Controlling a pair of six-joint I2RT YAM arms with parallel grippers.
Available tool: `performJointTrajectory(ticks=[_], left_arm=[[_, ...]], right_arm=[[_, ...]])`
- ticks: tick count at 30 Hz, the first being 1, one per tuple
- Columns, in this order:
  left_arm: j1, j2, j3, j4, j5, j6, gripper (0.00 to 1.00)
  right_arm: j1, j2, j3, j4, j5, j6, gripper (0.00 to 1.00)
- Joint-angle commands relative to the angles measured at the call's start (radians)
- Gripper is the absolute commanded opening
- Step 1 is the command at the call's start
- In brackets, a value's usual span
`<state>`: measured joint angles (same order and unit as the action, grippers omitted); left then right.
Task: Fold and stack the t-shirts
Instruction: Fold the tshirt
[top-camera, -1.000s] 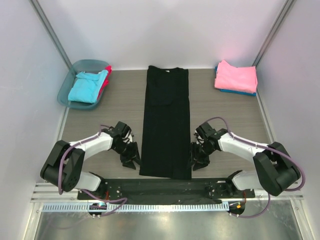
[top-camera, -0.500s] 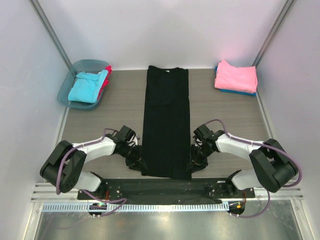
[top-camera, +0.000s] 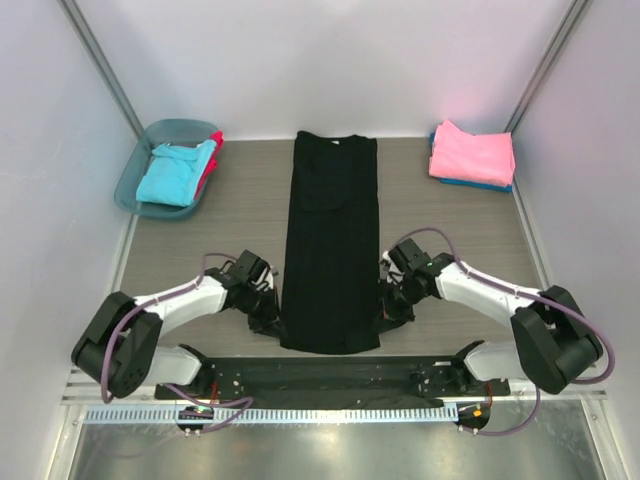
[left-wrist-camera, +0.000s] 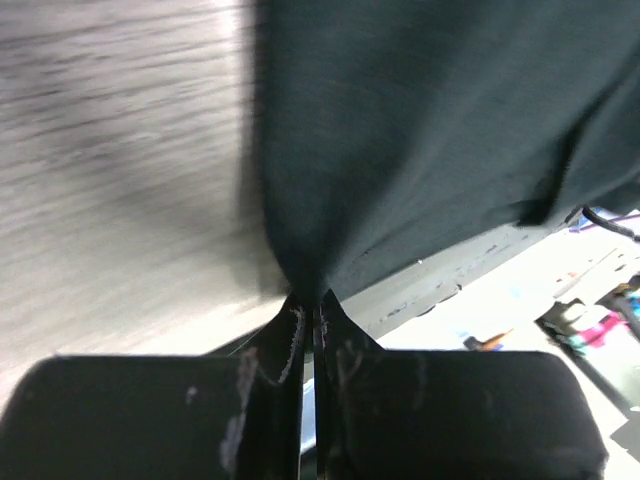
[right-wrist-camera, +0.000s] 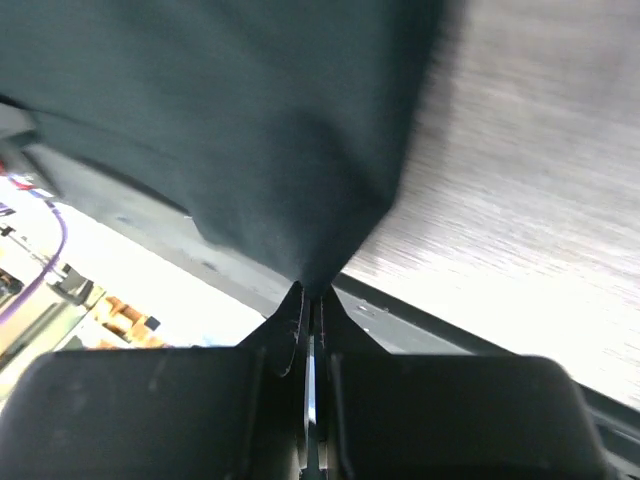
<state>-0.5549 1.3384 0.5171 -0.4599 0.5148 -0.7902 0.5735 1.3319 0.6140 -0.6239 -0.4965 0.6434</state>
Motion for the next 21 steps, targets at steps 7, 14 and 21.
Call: performJointTrajectory(ticks=[7,14,21], left_arm=[[0.01,-0.087,0.188,-0.077,-0.068,0.221,0.0],[0.038,0.0,0.361,-0.031,-0.188,0.293,0.0],[0.098,0.148,0.547,-0.045,-0.226,0.335,0.0]], right_arm=[[-0.141,-0.031,0.216,-0.057,-0.001,-0.217,0.01],[-0.219,0.029,0.341,-0.025,0.019,-0.261,0.01],[-0.287,0.143,0.449,0.062,0.021,-0.277,0.01]])
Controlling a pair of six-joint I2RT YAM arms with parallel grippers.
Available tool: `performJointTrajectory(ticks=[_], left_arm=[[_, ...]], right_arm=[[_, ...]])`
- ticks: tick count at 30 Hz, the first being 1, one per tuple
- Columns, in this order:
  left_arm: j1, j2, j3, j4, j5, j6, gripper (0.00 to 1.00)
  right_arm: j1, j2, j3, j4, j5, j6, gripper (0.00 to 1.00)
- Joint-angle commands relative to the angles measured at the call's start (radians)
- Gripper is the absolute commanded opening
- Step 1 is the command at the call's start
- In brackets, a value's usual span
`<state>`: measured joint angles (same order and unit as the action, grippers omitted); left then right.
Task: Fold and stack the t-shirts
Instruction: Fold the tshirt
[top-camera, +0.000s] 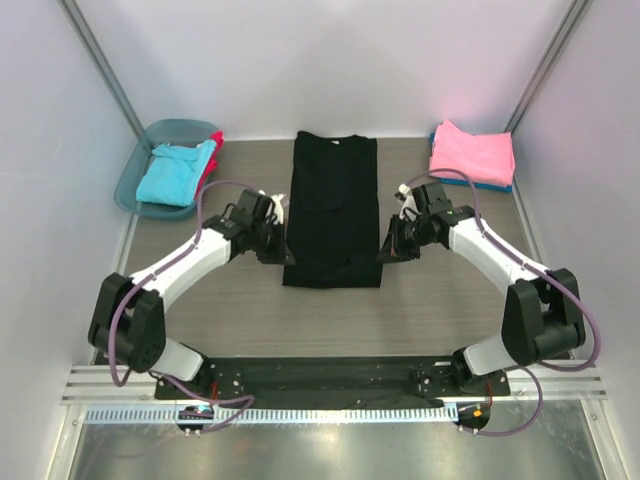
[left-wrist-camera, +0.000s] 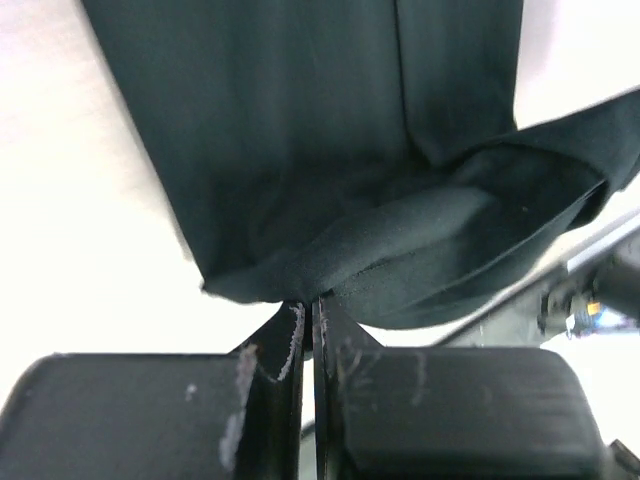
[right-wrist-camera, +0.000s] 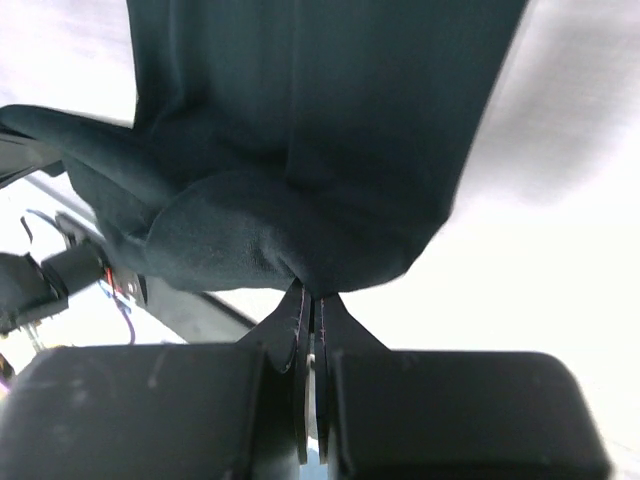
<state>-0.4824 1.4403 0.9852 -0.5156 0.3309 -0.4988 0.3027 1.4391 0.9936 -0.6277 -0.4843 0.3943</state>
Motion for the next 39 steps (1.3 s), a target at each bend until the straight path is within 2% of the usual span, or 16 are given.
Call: performJointTrajectory(ticks=[1,12,21,30,31,33,34,35,36,39], left_arm=[[0.034,0.06,0.095,0.009,-0.044,0.043,0.0],[0.097,0.272,0.279,0.046,-0.036,0.063,0.0],[0.137,0.459,0.483,0.055,-0.018,0.08,0.0],[0.159,0.555,0.552,0.057,-0.02,0.086,0.0],[0.16,0.569,0.559,0.057,-0.021,0.085,0.0],[0.16,0.577,0.569,0.055,-0.026,0.086,0.21],[0.16,0.575,0.573,0.054,-0.027,0.092,0.3],[0.16,0.571,0.589,0.048,-0.05,0.107,0.42],[0.16,0.562,0.595,0.048,-0.065,0.12,0.47],[0.16,0.505,0.624,0.037,-0.153,0.186,0.58]], right_arm=[[-0.02,0.05,0.082,0.077,0.013,-0.037,0.01],[-0.12,0.271,0.263,0.189,0.006,-0.04,0.01],[-0.139,0.49,0.471,0.204,-0.017,-0.034,0.01],[-0.14,0.61,0.57,0.204,-0.03,-0.021,0.01],[-0.139,0.613,0.571,0.204,-0.031,-0.023,0.04],[-0.143,0.61,0.571,0.206,-0.023,-0.023,0.12],[-0.143,0.6,0.571,0.204,-0.023,-0.025,0.23],[-0.145,0.589,0.568,0.206,-0.023,-0.028,0.28],[-0.152,0.577,0.563,0.204,-0.023,-0.031,0.37],[-0.169,0.499,0.513,0.203,-0.023,-0.026,0.4]])
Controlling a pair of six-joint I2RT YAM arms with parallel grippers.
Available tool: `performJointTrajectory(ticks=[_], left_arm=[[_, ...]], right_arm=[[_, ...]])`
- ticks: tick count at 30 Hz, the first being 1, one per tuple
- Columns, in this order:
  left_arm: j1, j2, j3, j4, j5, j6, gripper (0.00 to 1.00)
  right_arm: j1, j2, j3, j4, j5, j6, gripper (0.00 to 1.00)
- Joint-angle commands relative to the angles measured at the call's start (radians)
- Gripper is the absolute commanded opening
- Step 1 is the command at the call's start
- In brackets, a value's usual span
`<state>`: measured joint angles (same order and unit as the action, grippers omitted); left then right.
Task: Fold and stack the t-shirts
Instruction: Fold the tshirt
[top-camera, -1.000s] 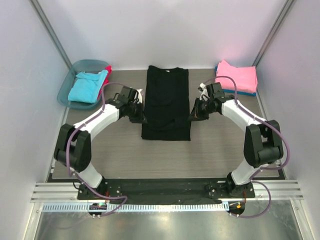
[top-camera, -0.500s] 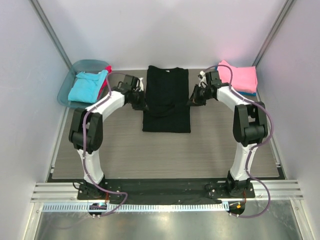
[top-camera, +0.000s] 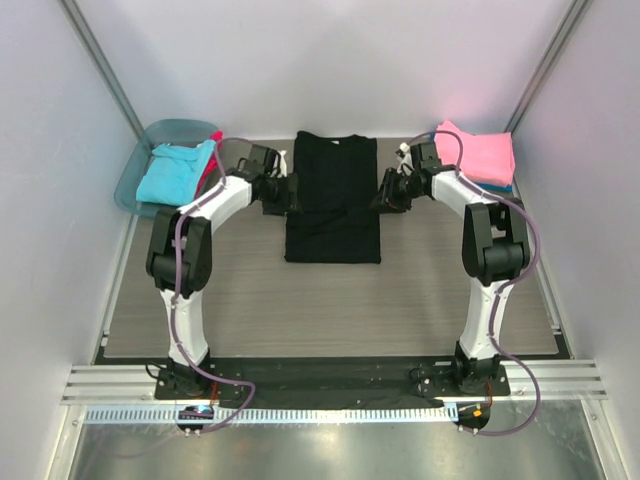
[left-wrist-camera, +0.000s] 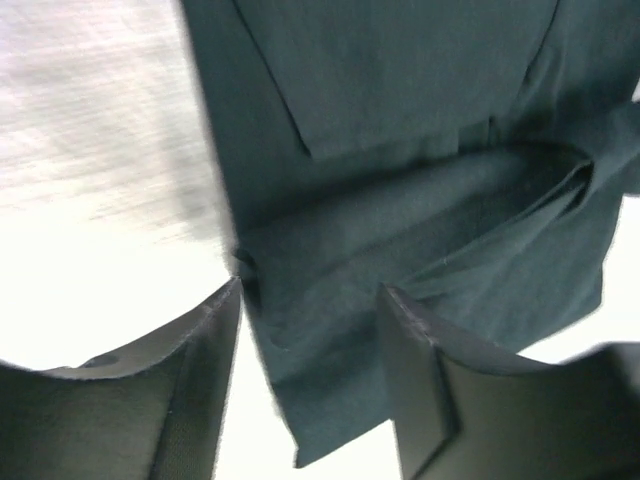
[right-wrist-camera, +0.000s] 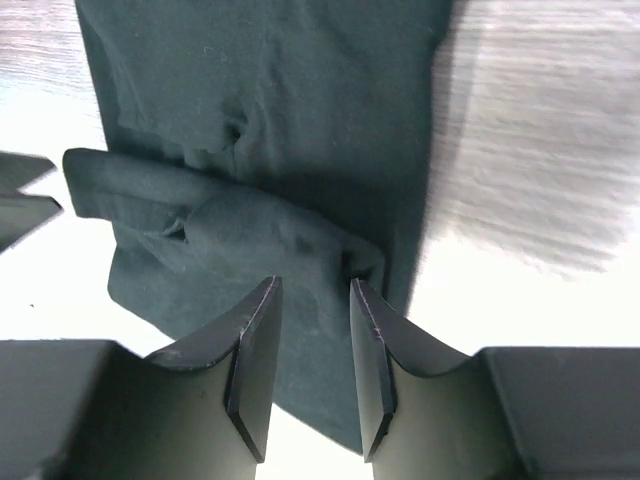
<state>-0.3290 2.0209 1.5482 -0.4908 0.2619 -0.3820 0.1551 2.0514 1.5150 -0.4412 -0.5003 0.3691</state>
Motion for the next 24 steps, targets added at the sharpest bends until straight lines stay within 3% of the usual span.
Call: performJointTrajectory(ticks=[1,6,11,13,17,24], left_arm=[[0.007,-0.094,0.065,0.002,-0.114,0.081,0.61],[0.031,-0.233,0.0,-0.096,-0.194,0.134,0.63],[0.09,-0.304,-0.118,-0.216,-0.001,0.059,0.61],[0.105,-0.326,-0.216,-0.206,0.124,0.001,0.61],[0.107,-0.326,-0.344,-0.152,0.192,-0.098,0.67],[0.131,-0.255,-0.39,-0.069,0.24,-0.17,0.73]], right_arm=[[-0.029,-0.137,-0.028,0.015,-0.003,-0.002,0.39],[-0.038,-0.319,-0.226,-0.001,-0.001,0.019,0.4],[-0.038,-0.422,-0.427,-0.008,-0.081,0.06,0.42],[-0.04,-0.447,-0.473,-0.007,-0.105,0.073,0.44],[-0.038,-0.461,-0.567,0.007,-0.116,0.094,0.49],[-0.038,-0.428,-0.627,0.116,-0.129,0.169,0.56]])
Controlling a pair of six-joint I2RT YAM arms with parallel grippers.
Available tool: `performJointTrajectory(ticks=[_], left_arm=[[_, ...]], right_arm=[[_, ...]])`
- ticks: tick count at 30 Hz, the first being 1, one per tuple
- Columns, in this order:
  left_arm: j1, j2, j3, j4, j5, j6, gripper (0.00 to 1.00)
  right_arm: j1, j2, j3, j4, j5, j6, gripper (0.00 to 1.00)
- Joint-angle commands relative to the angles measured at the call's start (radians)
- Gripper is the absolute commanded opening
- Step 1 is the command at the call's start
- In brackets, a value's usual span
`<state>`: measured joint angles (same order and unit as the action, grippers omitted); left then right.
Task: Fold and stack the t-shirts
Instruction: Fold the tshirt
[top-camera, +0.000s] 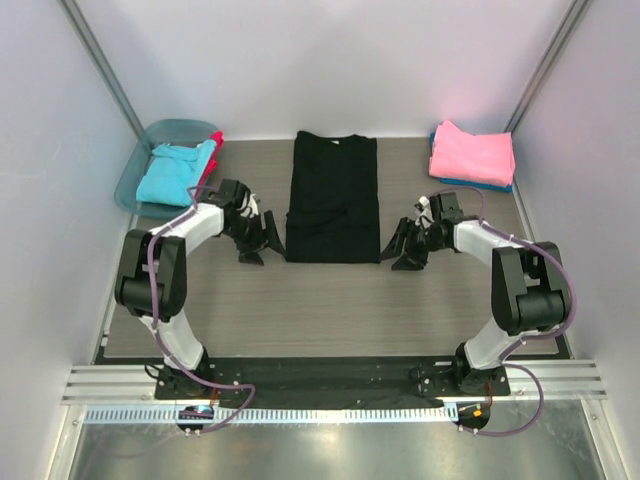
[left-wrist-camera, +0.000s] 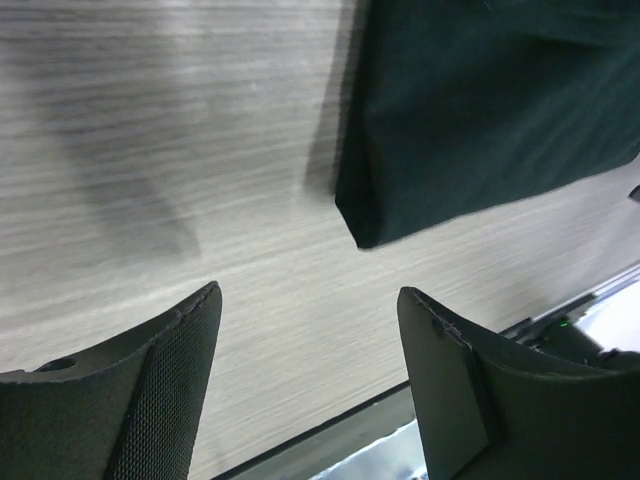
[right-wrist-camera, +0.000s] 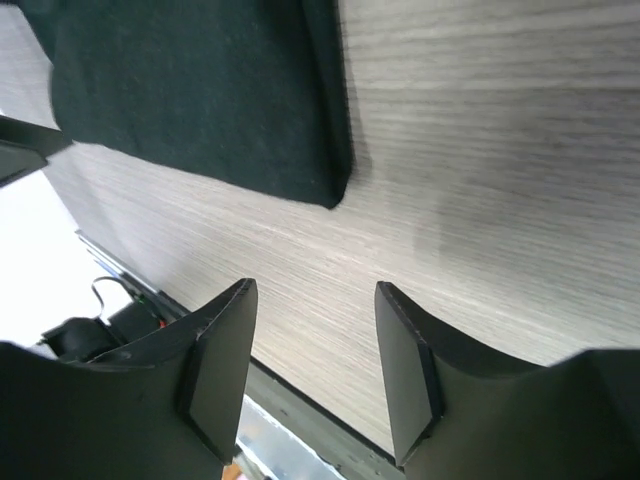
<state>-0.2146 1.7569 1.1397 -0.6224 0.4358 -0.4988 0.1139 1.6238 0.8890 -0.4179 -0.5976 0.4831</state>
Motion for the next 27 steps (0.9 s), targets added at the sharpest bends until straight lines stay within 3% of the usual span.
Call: performJointTrajectory(ticks=[1,9,27], left_arm=[[0.02,0.019,0.023,0.066,0.064,-0.06,0.73],[0.021,0.125,0.031,0.116,0.127,-0.119,0.7],[0.008,0.23,0.002,0.191,0.211,-0.234,0.49]], right_arm=[[0.003,0.007,-0.005,0.108,-0.034,0.064,0.57],[0.001,0.117,0.014,0.162,-0.071,0.121,0.58],[0.003,0.229,0.051,0.191,-0.064,0.18,0.53]])
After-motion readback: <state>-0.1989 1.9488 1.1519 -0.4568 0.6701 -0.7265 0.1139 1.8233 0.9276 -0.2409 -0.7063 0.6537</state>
